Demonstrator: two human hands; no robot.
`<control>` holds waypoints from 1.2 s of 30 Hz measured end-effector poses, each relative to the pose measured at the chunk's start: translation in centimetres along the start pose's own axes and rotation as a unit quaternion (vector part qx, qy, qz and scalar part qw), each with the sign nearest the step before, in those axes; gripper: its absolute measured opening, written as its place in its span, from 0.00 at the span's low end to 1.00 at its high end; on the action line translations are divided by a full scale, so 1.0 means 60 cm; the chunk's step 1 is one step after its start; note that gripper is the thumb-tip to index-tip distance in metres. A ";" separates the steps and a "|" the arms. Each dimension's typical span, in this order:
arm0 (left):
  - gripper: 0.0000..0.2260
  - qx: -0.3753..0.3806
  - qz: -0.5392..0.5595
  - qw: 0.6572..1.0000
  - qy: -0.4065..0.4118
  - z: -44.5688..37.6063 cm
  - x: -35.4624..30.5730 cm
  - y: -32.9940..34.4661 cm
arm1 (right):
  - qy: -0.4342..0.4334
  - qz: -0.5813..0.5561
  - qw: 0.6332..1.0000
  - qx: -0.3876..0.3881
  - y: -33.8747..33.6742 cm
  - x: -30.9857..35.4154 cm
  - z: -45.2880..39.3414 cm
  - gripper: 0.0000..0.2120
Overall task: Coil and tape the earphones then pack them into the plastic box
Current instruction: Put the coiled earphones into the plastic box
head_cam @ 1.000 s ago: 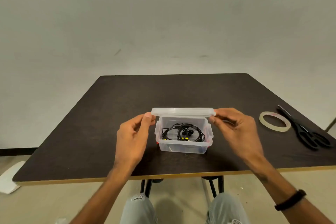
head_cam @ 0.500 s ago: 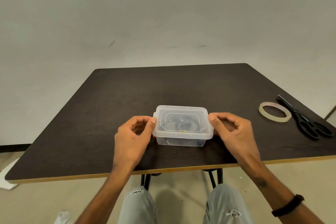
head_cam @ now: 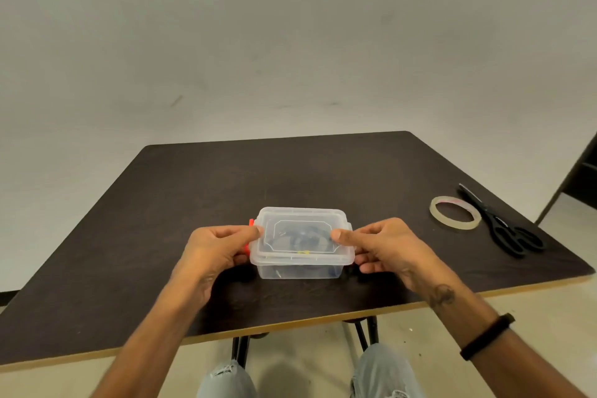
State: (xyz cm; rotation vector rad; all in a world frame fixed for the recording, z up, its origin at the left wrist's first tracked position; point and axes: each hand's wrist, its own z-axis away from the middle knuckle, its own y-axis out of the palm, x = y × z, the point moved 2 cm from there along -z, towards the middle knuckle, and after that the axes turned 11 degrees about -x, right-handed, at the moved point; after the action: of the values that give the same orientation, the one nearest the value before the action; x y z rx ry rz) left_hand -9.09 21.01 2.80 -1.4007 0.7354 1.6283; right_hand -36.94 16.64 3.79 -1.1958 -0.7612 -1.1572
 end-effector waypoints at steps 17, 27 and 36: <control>0.14 -0.132 -0.049 0.980 0.139 0.043 0.022 0.018 | -0.067 -0.045 0.995 -0.056 0.008 -0.002 0.025 0.18; 0.10 -0.199 -0.028 0.965 0.170 0.065 0.022 0.034 | -0.106 -0.045 0.985 -0.126 0.037 -0.013 0.030 0.16; 0.11 -0.271 -0.125 0.923 0.245 0.065 0.016 0.069 | -0.249 0.084 0.937 -0.232 0.068 -0.014 0.024 0.10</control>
State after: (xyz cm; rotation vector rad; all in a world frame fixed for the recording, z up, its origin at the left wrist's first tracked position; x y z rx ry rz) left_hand -14.58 22.58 2.28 -2.2532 0.3513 1.3352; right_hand -33.15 18.10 2.12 -1.9595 -0.7571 -0.9205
